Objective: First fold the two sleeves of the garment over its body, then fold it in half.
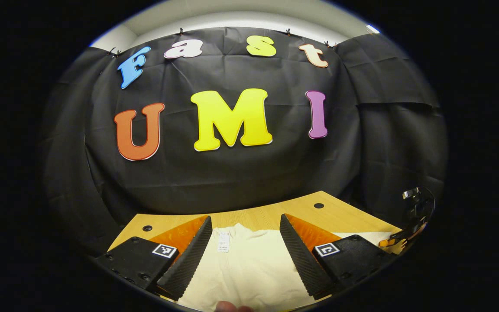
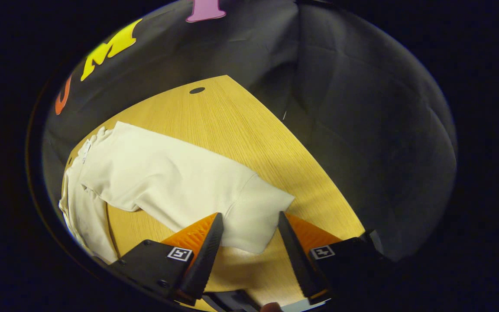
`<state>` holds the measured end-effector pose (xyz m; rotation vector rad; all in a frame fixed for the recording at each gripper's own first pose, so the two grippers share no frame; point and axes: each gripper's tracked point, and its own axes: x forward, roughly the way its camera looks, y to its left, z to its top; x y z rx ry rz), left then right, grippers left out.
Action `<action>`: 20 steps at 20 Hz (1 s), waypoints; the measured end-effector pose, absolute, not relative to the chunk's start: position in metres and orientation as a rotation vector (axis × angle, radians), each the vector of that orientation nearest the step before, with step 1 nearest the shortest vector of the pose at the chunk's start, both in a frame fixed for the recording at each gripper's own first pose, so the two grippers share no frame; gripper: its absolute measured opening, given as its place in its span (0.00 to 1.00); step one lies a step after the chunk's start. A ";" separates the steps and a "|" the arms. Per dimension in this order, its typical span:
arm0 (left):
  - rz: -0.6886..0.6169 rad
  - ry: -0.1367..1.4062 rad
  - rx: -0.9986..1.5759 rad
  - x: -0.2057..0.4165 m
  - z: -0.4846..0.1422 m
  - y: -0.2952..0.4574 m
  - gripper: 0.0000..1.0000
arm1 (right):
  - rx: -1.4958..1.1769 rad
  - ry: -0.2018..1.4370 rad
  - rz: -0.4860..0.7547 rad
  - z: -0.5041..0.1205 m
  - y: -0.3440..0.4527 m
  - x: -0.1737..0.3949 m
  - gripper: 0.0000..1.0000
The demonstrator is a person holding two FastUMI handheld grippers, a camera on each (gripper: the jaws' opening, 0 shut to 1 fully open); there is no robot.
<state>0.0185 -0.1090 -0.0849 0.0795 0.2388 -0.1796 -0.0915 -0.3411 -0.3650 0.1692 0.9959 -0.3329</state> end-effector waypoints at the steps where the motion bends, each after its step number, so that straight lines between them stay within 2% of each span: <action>1: -0.179 0.240 0.079 0.018 -0.085 -0.111 0.99 | 0.165 0.985 -0.307 -0.365 -0.339 -0.089 0.74; 3: -0.182 0.238 0.083 0.020 -0.084 -0.110 1.00 | 0.177 0.989 -0.270 -0.367 -0.336 -0.089 0.44; 4: -0.183 0.237 0.085 0.020 -0.083 -0.110 1.00 | 0.189 0.993 -0.268 -0.365 -0.335 -0.089 0.34; 5: -0.182 0.237 0.087 0.020 -0.082 -0.109 1.00 | 0.200 1.000 -0.278 -0.365 -0.336 -0.090 0.14; 7: -0.178 0.235 0.089 0.018 -0.082 -0.106 1.00 | 0.212 1.001 -0.281 -0.366 -0.335 -0.086 0.13; 8: -0.174 0.236 0.090 0.018 -0.082 -0.103 1.00 | 0.210 1.006 -0.280 -0.366 -0.334 -0.085 0.01; 14: -0.145 0.239 0.074 0.013 -0.085 -0.086 1.00 | 0.237 0.872 -0.257 -0.295 -0.324 -0.059 0.01; 20: -0.071 0.249 0.010 0.012 -0.086 -0.052 1.00 | 0.246 0.740 -0.134 -0.212 -0.275 -0.012 0.01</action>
